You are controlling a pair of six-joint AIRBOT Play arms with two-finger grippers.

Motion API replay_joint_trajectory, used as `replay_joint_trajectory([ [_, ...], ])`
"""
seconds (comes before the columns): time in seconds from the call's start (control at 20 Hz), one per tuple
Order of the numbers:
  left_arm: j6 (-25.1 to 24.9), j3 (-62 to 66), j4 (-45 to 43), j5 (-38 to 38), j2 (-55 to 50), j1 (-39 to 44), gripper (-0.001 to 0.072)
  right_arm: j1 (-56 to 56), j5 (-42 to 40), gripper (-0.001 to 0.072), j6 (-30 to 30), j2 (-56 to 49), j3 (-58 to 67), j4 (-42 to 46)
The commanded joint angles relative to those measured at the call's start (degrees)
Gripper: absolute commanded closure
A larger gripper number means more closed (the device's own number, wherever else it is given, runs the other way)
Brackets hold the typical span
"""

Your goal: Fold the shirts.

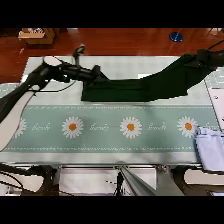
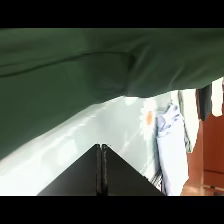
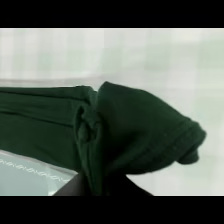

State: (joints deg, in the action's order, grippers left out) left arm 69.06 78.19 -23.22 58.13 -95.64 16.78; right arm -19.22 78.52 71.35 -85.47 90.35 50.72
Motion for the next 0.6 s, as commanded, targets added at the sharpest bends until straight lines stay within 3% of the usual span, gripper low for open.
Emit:
replay_joint_trajectory([
  [0.0, 1.8, 0.1, 1.6, -9.4, -0.9, 9.2, 0.0688, 1.8, 3.0, 0.068, 1.2, 1.6, 0.0, 0.4],
  [0.3, 1.8, 0.1, 5.4, -13.2, -4.7, 17.9, 0.0688, 6.3, 4.7, 0.068, 3.0, 6.1, 0.0, 0.8],
  [0.55, 1.8, 0.1, 11.4, -16.7, -9.2, 19.7, 0.0689, 6.3, 5.5, 0.068, 4.7, 11.6, 0.0, 0.8],
])
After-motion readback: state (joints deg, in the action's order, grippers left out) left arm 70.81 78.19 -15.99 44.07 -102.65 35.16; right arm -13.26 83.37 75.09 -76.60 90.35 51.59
